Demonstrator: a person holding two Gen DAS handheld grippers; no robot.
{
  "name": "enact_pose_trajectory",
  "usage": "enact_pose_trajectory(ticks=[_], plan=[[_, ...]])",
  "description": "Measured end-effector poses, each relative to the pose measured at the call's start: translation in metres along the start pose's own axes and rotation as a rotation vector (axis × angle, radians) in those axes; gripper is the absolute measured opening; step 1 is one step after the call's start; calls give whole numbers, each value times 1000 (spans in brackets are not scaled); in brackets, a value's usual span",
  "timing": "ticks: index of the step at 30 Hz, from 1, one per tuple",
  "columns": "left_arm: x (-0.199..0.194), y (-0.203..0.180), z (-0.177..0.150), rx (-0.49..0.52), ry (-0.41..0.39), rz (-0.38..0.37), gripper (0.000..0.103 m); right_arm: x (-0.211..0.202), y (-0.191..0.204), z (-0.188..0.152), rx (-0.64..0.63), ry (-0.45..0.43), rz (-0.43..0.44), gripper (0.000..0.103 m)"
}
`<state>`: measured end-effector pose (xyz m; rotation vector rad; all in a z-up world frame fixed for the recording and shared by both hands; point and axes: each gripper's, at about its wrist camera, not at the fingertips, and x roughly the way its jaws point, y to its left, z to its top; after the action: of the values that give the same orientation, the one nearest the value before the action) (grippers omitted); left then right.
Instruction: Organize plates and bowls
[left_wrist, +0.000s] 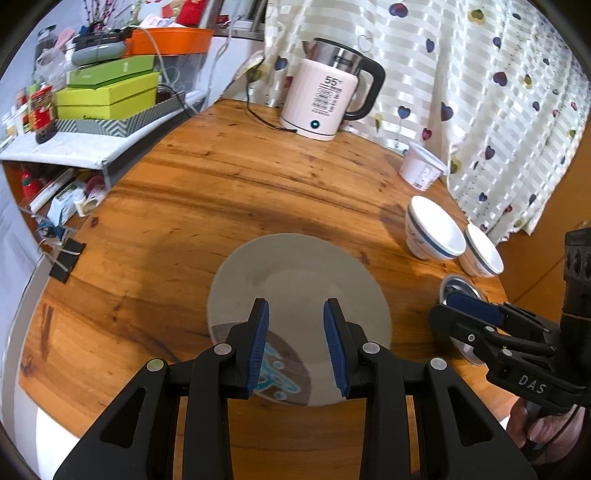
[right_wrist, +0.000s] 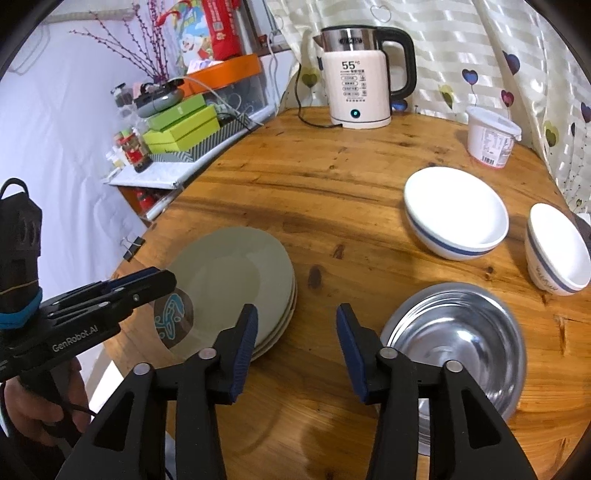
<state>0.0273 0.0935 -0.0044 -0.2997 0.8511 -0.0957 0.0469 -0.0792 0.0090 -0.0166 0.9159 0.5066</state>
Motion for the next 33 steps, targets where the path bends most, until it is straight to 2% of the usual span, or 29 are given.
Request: enact_pose_trajectory(ticks=[18, 33], plan=[[9, -43, 10, 90, 17, -46, 32, -24, -25, -1, 20, -61, -11, 55], [25, -80, 20, 154, 42, -90, 32, -43, -74, -6, 132, -86, -53, 55]])
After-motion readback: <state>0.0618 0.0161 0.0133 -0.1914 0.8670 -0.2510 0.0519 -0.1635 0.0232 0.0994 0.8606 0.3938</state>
